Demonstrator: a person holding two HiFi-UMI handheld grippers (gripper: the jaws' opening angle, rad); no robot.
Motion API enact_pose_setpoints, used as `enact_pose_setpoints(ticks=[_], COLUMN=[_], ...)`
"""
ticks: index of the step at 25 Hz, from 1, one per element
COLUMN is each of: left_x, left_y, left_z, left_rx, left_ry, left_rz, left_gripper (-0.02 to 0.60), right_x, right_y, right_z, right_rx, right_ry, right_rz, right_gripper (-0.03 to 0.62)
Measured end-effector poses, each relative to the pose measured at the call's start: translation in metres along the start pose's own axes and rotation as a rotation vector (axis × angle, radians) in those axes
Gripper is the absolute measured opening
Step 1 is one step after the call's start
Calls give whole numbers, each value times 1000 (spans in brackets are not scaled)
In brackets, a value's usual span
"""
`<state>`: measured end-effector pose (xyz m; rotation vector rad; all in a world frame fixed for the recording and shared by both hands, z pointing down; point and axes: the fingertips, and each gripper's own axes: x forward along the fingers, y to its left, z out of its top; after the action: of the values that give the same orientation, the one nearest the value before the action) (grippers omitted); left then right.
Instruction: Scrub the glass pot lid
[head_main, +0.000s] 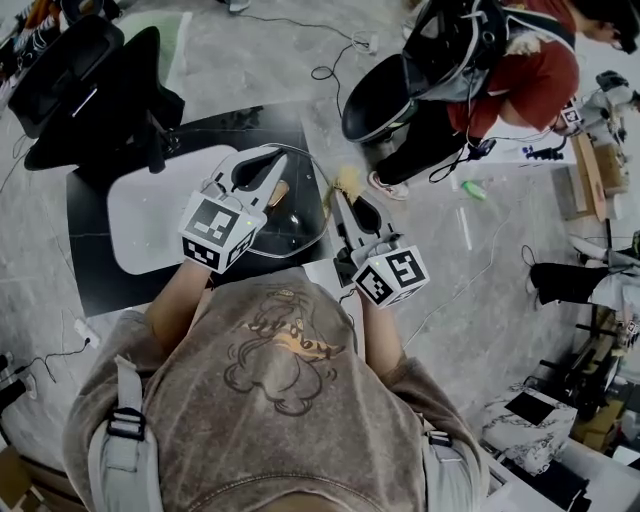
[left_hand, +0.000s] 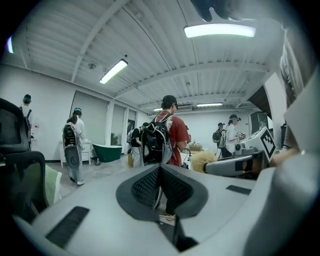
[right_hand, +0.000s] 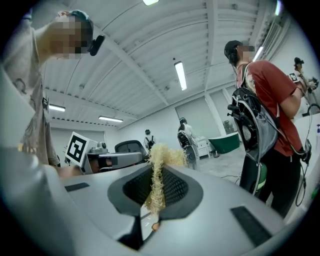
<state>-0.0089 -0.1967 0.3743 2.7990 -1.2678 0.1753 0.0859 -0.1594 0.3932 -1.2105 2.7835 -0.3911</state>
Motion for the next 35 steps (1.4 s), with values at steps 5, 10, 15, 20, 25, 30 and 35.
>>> enact_pose_setpoints(ticks=[5, 10, 15, 20, 25, 30, 35], left_x=[-2, -2, -1, 1, 2, 3, 5], left_y=[-2, 2, 2, 1, 0, 2, 3], left_z=[2, -2, -7, -11, -17, -22, -28], left_rx=[0, 6, 13, 7, -5, -19, -35], left_ry=[-22, -12, 5, 20, 36, 56, 71], left_rz=[0, 13, 25, 25, 28, 34, 35], left_gripper=[17, 17, 17, 17, 17, 17, 17], right_x=[0, 0, 0, 3, 3, 3, 4], right_y=[3, 2, -1, -5, -6, -7, -11], right_z=[3, 4, 4, 1, -5, -8, -12], right_rx=[-7, -28, -49, -46, -40, -32, -25], right_ry=[-8, -28, -41, -34, -24, -12, -1], right_rz=[-3, -27, -70, -87, -89, -91, -94], right_gripper=[41, 40, 40, 40, 40, 40, 40])
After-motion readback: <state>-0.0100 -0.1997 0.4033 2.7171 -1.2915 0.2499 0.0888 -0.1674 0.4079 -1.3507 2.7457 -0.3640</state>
